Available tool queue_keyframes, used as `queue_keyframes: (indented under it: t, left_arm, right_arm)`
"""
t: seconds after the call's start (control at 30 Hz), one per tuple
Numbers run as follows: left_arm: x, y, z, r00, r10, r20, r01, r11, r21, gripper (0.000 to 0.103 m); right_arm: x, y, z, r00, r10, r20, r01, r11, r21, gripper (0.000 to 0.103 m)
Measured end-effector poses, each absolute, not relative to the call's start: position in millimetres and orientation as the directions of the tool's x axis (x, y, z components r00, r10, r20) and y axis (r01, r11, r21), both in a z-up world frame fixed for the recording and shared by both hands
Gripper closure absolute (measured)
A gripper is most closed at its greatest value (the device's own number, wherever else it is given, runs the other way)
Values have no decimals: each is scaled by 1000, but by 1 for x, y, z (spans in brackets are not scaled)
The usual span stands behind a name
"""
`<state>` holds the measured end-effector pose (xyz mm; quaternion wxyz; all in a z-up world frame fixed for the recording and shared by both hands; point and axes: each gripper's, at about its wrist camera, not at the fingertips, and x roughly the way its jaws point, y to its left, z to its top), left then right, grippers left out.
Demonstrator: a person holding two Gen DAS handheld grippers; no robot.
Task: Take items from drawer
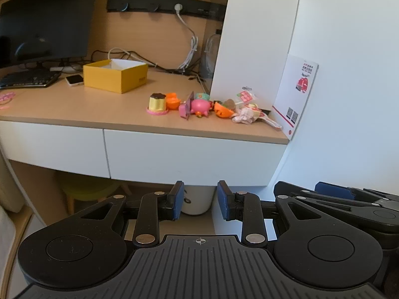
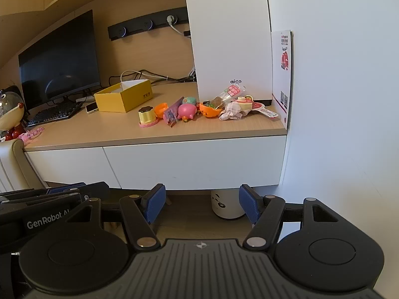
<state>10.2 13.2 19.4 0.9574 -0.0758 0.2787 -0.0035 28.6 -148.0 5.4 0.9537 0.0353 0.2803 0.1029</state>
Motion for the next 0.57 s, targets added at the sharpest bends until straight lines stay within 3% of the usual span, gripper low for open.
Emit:
queue_keyframes:
  t: [0.1, 0.17, 0.23, 0.3, 0.4, 0.57]
  left_arm:
    - [11, 12, 20, 849, -58, -525, -23, 989, -147, 74]
    - [11, 14, 22, 866, -92, -492, 6, 985, -175, 87]
    - [8, 18, 24, 890, -127, -439, 27, 973, -228, 87]
    - [10, 19, 25, 907, -83, -413, -20, 971, -239, 87]
    - [25, 17, 26, 882, 6, -472, -102, 978, -179, 87]
    - [40, 33, 35, 878, -64, -474, -9, 989, -150, 87]
  right_arm:
    - [29, -149, 5, 821, 216, -529, -172, 976, 131, 37]
    - [30, -150, 6, 823, 213, -527, -168, 977, 132, 37]
    - [31, -153, 7, 823, 211, -528, -152, 976, 154, 37]
    - [36, -159, 5, 804, 234, -546, -123, 965, 233, 37]
    - [40, -166, -1, 795, 238, -558, -75, 951, 298, 37]
    - [47, -174, -1, 808, 211, -550, -1, 934, 357, 30]
